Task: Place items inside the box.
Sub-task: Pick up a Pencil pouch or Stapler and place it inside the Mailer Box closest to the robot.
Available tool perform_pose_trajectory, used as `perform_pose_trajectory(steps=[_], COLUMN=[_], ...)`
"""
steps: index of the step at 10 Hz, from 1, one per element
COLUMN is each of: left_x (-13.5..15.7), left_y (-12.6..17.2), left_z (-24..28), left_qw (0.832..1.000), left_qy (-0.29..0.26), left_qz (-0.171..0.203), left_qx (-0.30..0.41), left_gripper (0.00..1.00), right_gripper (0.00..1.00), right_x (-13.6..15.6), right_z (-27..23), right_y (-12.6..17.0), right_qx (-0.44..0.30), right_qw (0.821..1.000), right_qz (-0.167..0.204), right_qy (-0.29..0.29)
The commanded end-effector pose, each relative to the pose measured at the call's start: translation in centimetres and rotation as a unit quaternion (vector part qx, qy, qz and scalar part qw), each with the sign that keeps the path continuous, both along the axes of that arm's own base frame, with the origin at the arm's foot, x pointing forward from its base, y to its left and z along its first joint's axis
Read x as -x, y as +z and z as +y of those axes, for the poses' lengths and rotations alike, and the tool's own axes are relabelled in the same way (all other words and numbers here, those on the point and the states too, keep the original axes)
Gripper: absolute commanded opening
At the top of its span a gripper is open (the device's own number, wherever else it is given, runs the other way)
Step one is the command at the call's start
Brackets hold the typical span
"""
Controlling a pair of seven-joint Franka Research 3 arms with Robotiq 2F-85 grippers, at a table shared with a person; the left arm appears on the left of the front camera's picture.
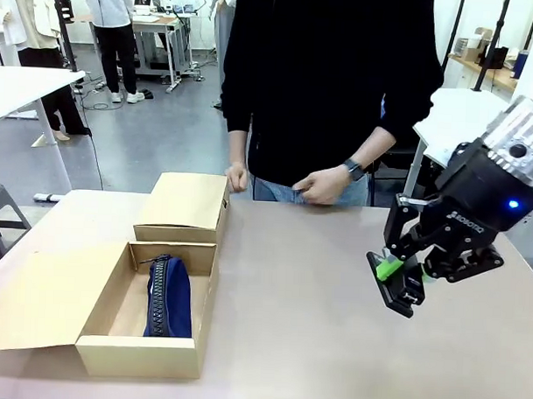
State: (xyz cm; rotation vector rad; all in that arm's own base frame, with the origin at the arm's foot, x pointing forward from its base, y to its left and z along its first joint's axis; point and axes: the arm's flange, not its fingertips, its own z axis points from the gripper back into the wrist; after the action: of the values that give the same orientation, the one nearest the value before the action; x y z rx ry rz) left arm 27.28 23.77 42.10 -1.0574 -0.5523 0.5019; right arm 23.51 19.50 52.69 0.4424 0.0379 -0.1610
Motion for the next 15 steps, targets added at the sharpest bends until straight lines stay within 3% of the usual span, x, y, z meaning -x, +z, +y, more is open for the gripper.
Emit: perform_pose_trajectory(steps=[1,3,5,6,8,9,10,11,12,13,15], left_x=[0.2,0.2,0.2,0.2,0.2,0.2,0.2,0.2,0.2,0.2,0.2], left_y=[-0.1,-0.1,-0.1,-0.1,-0.1,-0.1,-0.1,-0.1,-0.1,-0.1,-0.1], left_z=[-0.2,-0.2,-0.2,-0.2,-0.2,-0.2,-0.2,-0.2,-0.2,-0.2,-0.2], left_qw=[1.000,1.000,1.000,1.000,1.000,1.000,1.000,1.000,1.000,1.000,1.000], left_qy=[-0.002,-0.002,-0.002,-0.002,-0.002,-0.002,-0.002,-0.002,-0.002,-0.002,-0.002], left_qz=[-0.016,-0.016,-0.016,-0.016,-0.016,-0.016,-0.016,-0.016,-0.016,-0.016,-0.016], left_qx=[0.004,0.004,0.004,0.004,0.004,0.004,0.004,0.004,0.004,0.004,0.004], left_gripper=[1.00,1.00,1.00,1.00,1.00,1.00,1.00,1.00,1.00,1.00,1.00], right_gripper=[0.32,0.32,0.32,0.32,0.32,0.32,0.32,0.32,0.32,0.32,0.32], right_x=[-1.6,-5.3,-8.2,-8.5,-7.8,-7.1,-5.6,-5.6,-5.5,-6.2,-7.5], right_z=[2.4,9.8,20.0,24.8,31.9,33.2,28.3,28.3,31.3,32.5,35.0], right_y=[0.9,1.9,1.0,-0.3,-4.1,-4.4,-3.5,-3.5,-6.4,-7.2,-9.2], right_qx=[-0.004,0.004,0.041,0.049,0.098,0.088,0.049,0.049,0.071,0.127,0.136], right_qw=[1.000,1.000,0.998,0.996,0.983,0.973,0.990,0.990,0.981,0.981,0.980], right_qz=[-0.021,-0.023,-0.015,-0.002,-0.022,-0.029,-0.007,-0.007,-0.005,-0.019,-0.068], right_qy=[0.021,0.010,0.035,0.073,0.154,0.213,0.130,0.130,0.182,0.146,0.128])
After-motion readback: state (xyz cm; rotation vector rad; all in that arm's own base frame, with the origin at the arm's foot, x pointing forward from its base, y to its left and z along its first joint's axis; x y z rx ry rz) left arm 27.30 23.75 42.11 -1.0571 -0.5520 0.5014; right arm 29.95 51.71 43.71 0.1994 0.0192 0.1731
